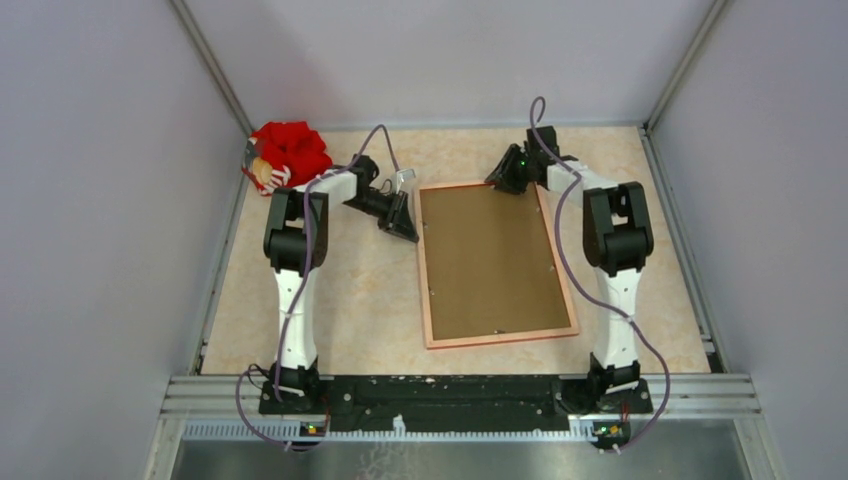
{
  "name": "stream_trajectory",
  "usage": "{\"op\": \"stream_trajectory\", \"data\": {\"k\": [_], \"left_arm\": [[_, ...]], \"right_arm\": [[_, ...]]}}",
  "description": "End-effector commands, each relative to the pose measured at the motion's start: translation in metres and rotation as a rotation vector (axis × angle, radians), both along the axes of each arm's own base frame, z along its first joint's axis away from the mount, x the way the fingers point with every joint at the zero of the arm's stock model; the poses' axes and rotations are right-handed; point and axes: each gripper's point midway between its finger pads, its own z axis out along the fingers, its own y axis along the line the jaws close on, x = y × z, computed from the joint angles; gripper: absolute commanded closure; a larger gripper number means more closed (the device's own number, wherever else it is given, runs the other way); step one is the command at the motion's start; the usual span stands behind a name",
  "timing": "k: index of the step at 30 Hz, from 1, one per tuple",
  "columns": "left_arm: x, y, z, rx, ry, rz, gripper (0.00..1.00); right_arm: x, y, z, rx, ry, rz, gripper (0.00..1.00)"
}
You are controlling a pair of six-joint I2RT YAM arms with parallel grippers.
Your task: Put the photo into the frame
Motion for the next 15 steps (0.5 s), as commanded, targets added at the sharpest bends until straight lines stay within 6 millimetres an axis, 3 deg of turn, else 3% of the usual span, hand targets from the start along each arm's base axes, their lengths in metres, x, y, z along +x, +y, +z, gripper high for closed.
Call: {"op": "stream_trajectory", "data": {"k": [1,4,10,13,15], "left_arm": [[0.012,0.003,-0.012,0.078,-0.105,-0.028,0.77],[0.012,0.003,-0.011,0.076,-0.105,-0.031,0.77],[0.012,0.004,-0.009,0.075,-0.105,-0.029,0.78],[0.013,0.003,-0.008,0.075,-0.107,-0.025,0.78],[0.013,0.003,-0.007,0.072,-0.109,-0.022,0.78]], "right_arm": [[0.005,0.003,-0.013,0.004,0.004,0.018,0.62],[-0.001,0.002,-0.001,0.003,-0.027,0.015,0.62],[-0.011,-0.009,0.049,-0.027,-0.148,-0.017,0.54],[-0.027,0.007,0.058,-0.005,-0.166,0.026,0.53],[-0.044,0.036,0.055,0.036,-0.151,0.100,0.54]]}}
